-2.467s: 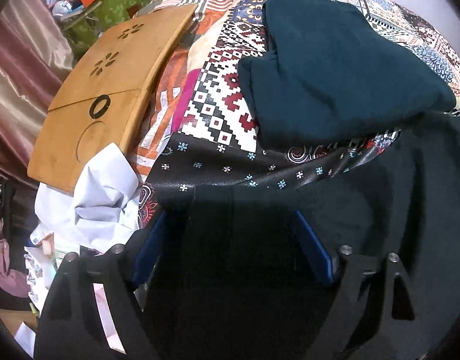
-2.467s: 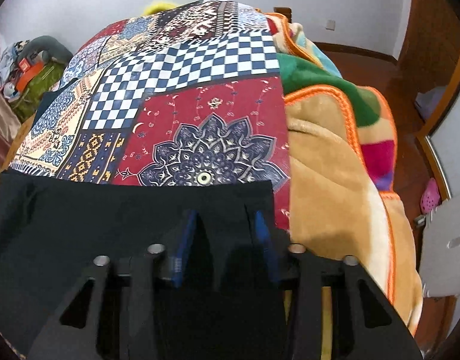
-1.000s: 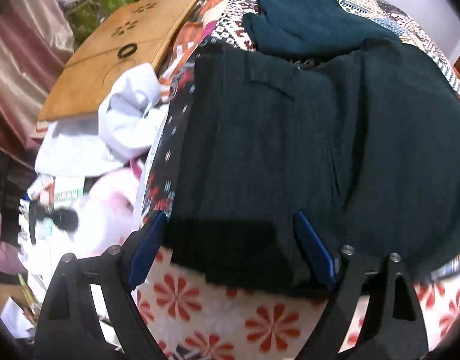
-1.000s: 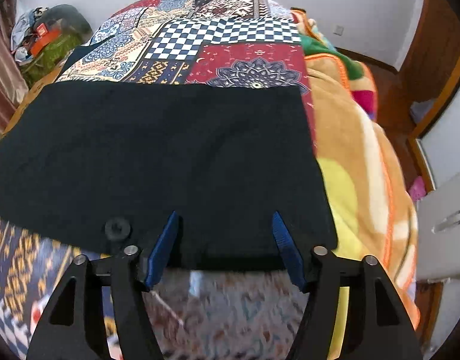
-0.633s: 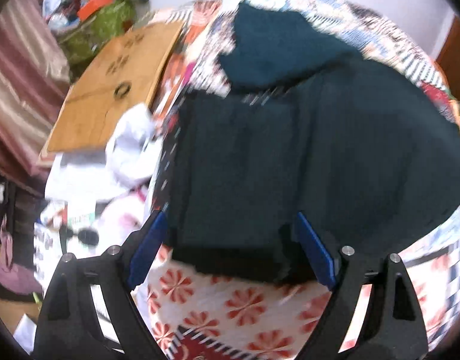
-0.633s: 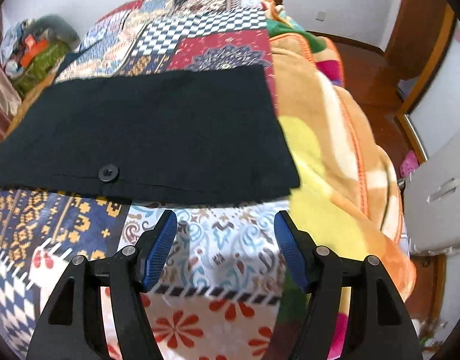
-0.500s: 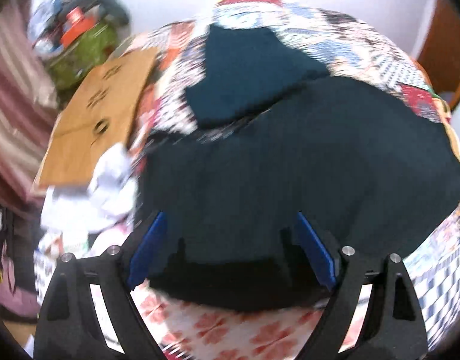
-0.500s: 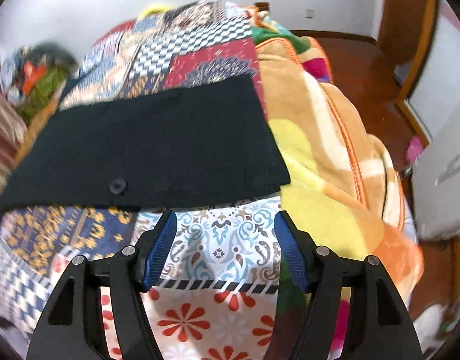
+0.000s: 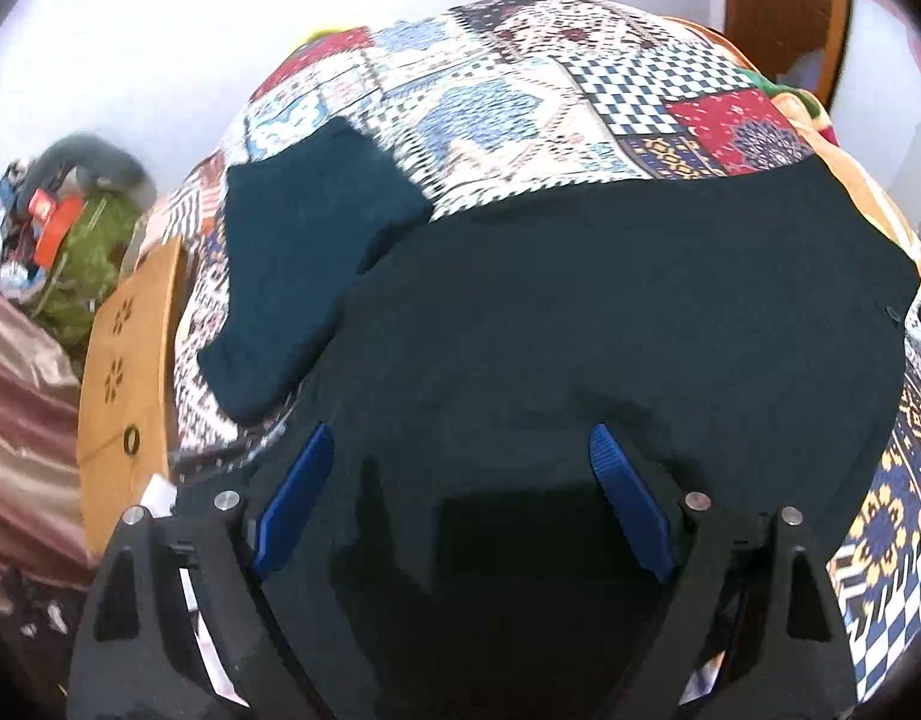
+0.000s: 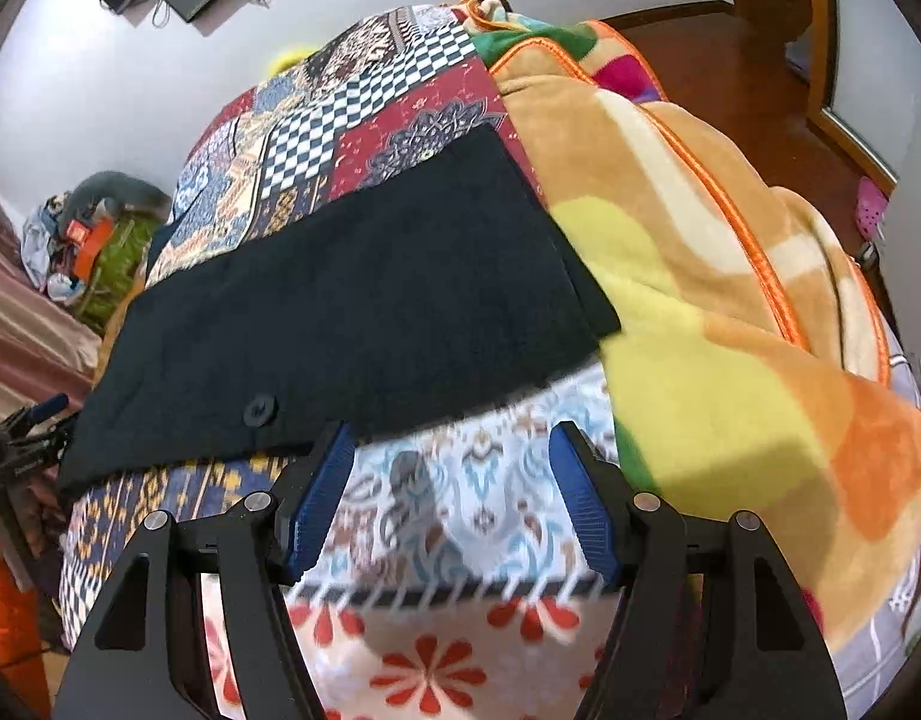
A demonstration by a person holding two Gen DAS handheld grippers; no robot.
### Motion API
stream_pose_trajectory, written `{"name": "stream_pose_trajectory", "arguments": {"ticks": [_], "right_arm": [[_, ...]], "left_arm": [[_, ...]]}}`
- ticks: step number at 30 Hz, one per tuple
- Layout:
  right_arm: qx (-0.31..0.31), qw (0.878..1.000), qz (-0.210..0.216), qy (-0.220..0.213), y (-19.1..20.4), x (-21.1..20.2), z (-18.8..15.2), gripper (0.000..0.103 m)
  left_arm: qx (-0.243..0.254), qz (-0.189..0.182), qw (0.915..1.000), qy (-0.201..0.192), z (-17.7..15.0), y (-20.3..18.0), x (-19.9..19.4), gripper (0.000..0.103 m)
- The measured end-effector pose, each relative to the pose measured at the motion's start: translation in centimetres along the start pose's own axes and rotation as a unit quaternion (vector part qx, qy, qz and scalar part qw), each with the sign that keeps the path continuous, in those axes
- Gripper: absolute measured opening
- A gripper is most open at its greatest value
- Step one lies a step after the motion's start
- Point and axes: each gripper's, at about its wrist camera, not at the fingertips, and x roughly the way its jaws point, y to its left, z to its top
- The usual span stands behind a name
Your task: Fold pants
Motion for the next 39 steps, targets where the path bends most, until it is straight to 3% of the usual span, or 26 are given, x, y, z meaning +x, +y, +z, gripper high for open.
{"name": "stream_pose_trajectory", "arguments": {"ticks": [4,8,12,16,19,23,31,39], "right_arm": [[0.038,0.999,0.016,-0.009,-1.1,1.3,0.9,0.064],[0.036,0.999,0.013,-0.021,-1.0,1.6,1.4,0.061],[0.038,0.998,-0.015,-0.037,-1.3,1.1,1.9,0.031],[0.055,0.997,-0.013,-0.050,-2.2,0.5,2.8,0.012],[0.041,0.996,-0.016,-0.071,-1.6,-0.5,3.4,0.009],[0.009,0.995,-0.013,-0.102,0.6,-2.5,4.3,0.009],[-0.057,0.987,0.022,-0.150,7.0,-6.5,6.6,0.007],[-0.113,0.977,0.061,-0.173,13.6,-7.8,8.2,0.007]], "left_arm": [[-0.007,-0.041,0.9991,0.004,1.1,-1.4,0.6,0.088],[-0.017,-0.073,0.9971,0.011,2.0,-2.7,1.6,0.088],[-0.029,-0.104,0.9939,0.020,2.6,-3.5,1.9,0.088],[-0.029,-0.122,0.9918,0.022,3.4,-4.6,1.8,0.088],[-0.035,-0.137,0.9898,0.020,3.7,-5.1,1.4,0.088],[-0.041,-0.134,0.9900,-0.012,4.1,-4.9,-0.8,0.088],[-0.068,-0.117,0.9885,-0.067,3.3,-1.6,-5.3,0.088],[-0.096,-0.098,0.9848,-0.107,0.9,1.8,-8.3,0.088]]}}
